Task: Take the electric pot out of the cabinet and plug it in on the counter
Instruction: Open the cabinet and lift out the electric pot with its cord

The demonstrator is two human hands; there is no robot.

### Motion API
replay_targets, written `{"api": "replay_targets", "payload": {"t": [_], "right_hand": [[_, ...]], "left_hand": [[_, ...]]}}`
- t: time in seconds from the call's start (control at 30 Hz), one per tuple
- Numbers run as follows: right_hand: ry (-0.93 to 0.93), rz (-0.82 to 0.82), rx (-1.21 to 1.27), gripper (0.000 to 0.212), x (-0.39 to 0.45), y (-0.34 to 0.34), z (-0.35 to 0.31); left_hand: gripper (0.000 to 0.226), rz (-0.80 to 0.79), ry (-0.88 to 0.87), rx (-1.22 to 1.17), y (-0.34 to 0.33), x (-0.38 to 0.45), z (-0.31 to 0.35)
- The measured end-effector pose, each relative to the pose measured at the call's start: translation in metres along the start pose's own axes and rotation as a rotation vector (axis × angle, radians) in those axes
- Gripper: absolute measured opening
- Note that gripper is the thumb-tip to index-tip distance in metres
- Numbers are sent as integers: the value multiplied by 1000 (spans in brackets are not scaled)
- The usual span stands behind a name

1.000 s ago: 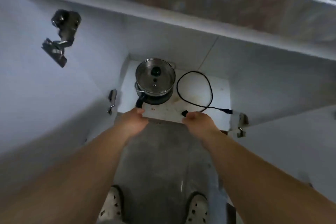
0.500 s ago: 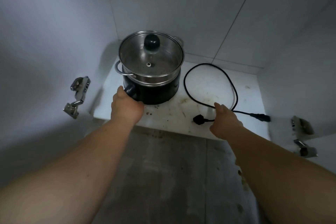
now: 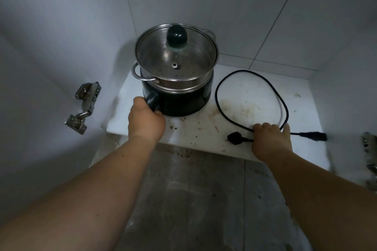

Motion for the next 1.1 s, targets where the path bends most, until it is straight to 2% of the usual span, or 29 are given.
{"api": "replay_targets", "payload": {"t": [0.17,0.23,0.37,0.43,0.5,0.57,0.8,0.93,1.1], "right_hand": [[33,50,29,19,-7,2,-7],[51,70,165,16,-4,8,-13],[-70,58,701,18,7,40,-23],[-182,45,1139,9,11,57,-28],[-301,-28,1574,18,12,69,-37],[-326,-59,1753,21,14,82,-47],[-360,-205,1834,32,20,93,-68],[-463,-269,1838,14,7,98,-59],[-470,-320,1738,14,-29,131,-45]], "left_hand": [[17,-87,11,-73,-3,3,-3],[15,-155,42,-144,-5,4,-4],[10,-242,118,-265,-4,4,2],[14,-263,170,-321,-5,5,3],[22,-274,192,-334,-5,4,2],[26,-266,186,-336,-4,2,-2],[25,-296,125,-286,11,-5,-16],[27,-348,97,-251,22,-12,-12],[25,-388,159,-216,55,-44,8]]}}
Point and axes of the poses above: each hand's wrist, its own x-axis towards the middle knuckle, its own y-axis out of the back of the hand, z = x × y, the point moved 6 cm from there along x, towards the middle knuckle
